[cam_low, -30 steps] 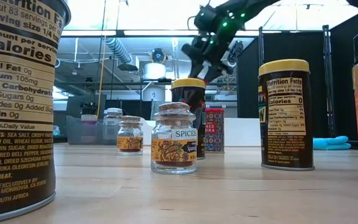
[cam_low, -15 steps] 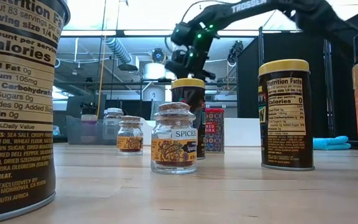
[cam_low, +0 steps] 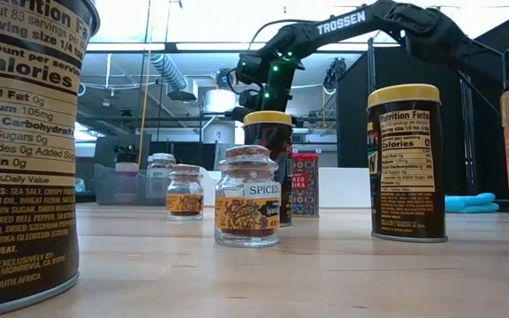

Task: Sort spices by type
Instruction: Put the top red seasoning bottle into the left white bin

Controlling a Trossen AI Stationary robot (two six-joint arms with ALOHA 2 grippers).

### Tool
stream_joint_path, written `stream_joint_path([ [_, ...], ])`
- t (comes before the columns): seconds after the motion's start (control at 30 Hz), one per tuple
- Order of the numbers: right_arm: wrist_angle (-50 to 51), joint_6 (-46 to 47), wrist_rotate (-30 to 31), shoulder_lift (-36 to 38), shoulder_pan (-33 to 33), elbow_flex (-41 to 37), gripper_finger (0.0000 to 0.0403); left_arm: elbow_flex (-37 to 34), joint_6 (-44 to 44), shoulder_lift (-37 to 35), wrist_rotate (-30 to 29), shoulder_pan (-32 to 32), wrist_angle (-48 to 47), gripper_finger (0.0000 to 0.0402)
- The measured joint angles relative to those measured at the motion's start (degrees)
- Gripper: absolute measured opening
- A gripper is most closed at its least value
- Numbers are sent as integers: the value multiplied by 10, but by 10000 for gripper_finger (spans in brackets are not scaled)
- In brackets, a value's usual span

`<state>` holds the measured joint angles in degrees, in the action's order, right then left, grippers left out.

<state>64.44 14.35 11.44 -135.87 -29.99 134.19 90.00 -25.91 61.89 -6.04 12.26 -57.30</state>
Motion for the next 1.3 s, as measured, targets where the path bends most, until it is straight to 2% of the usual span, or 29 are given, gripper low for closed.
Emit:
stream_joint_path([
  [0.3, -2, 4, 1, 0, -9, -13, 229, 0, -2, 0, 0, 0, 0, 301],
  [0.77, -32, 3, -10, 0, -9, -75, 229, 0, 0, 0, 0, 0, 0, 301],
  [1.0, -34, 1, -10, 0, -13, -75, 260, 0, 0, 0, 0, 0, 0, 301],
  [1.3, -60, -15, -29, 0, -14, -75, 224, 0, 2, 0, 0, 0, -1, 301],
])
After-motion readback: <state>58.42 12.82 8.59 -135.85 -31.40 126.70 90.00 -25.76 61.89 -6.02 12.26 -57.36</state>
